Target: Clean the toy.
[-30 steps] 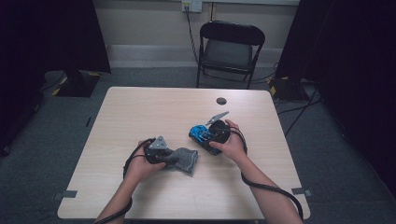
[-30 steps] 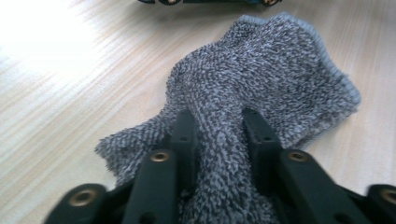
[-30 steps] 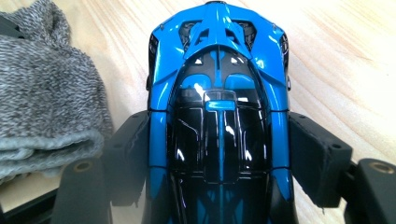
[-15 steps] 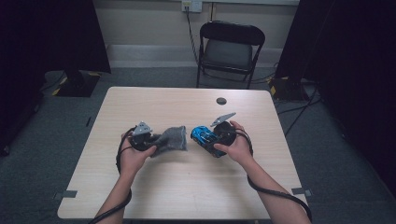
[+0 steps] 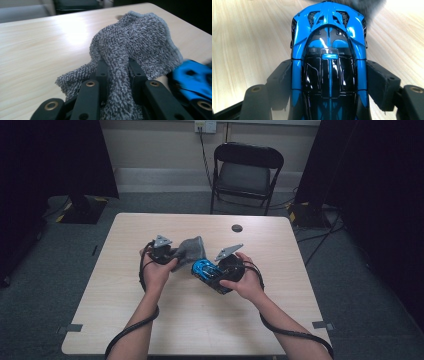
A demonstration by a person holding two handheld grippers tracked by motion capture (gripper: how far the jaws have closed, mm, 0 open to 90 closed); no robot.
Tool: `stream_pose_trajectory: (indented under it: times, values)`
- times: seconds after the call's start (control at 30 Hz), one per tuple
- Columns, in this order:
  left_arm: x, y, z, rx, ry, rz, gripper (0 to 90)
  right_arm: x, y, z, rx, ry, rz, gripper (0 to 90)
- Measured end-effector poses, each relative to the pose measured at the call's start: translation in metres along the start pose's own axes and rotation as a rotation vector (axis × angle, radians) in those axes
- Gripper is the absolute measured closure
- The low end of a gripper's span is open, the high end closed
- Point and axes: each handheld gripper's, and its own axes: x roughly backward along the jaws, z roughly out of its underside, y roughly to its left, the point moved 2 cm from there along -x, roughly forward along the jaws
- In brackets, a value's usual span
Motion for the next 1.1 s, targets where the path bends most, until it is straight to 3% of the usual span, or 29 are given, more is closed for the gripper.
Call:
stream_pose_trajectory:
  times: [0.1,0.13,0.23,0.5,0.7,1.1]
  values:
    - [-0.005,-0.013,0.000,-0.024,0.033,0.065,74.8,0.000,-0.004,-0.001,-0.020,-0.004,0.010,28.4]
    - [-0.005,-0.015,0.001,-0.042,0.049,0.068,74.8,0.000,-0.006,-0.001,-0.023,-0.004,0.017,28.4]
    - [-0.002,-0.018,0.000,-0.051,0.035,0.100,75.0,0.003,-0.010,0.000,-0.031,0.001,0.022,28.4]
    - [0.005,-0.019,0.002,-0.078,0.015,0.136,75.0,0.008,-0.019,0.004,-0.040,0.020,0.046,28.4]
    - [0.008,-0.023,0.005,-0.102,0.011,0.171,75.0,0.009,-0.030,0.010,-0.076,0.028,0.077,28.4]
    - [0.010,-0.032,0.013,-0.090,0.011,0.247,74.9,0.014,-0.048,0.016,-0.128,0.035,0.121,28.4]
